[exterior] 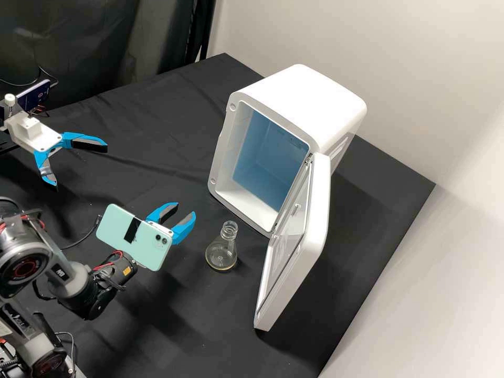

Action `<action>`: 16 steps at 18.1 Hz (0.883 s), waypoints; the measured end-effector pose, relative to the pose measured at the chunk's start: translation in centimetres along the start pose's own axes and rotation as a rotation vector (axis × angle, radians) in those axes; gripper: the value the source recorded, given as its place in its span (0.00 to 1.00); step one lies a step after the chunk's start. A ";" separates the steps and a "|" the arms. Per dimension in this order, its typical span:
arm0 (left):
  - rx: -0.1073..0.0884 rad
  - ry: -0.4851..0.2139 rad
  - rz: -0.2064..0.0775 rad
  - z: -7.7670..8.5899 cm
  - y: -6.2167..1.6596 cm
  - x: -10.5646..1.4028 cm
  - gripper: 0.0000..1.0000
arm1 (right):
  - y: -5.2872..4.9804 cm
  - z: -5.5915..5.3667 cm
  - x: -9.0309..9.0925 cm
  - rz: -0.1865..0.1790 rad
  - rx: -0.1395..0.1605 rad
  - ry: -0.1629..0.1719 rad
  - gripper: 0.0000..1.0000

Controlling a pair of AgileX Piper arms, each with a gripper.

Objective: Place the flask in the incubator

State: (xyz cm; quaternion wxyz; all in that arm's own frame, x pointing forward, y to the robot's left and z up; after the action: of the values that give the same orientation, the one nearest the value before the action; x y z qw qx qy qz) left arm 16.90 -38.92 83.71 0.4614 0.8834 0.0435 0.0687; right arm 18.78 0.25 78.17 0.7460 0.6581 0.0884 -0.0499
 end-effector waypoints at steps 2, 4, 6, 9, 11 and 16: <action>0.001 -0.012 -0.002 0.2 -0.04 0.0 1.00 | 0.5 0.5 -0.5 0.000 -0.033 0.007 1.00; 0.004 -0.020 0.006 0.4 0.11 0.0 1.00 | 0.9 0.9 -0.7 0.005 -0.043 -0.005 1.00; 0.007 -0.021 0.013 0.4 0.23 -0.1 1.00 | 1.1 1.3 -0.9 -0.002 -0.052 -0.007 1.00; 0.008 -0.022 0.017 0.4 0.30 -0.1 1.00 | 1.2 1.7 -1.1 -0.015 -0.069 -0.005 1.00; 0.008 -0.022 0.018 0.4 0.32 -0.1 1.00 | 1.3 1.9 -1.2 -0.011 -0.068 -0.015 1.00; 0.010 -0.023 0.024 0.5 0.42 -0.1 1.00 | 0.6 2.5 -0.9 -0.052 -0.050 -0.040 1.00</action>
State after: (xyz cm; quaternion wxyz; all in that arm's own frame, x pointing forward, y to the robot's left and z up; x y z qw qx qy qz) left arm 16.85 -39.55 83.79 0.4564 0.8870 0.0279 0.0637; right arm 18.21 -2.17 79.19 0.7622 0.6358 0.0917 -0.0800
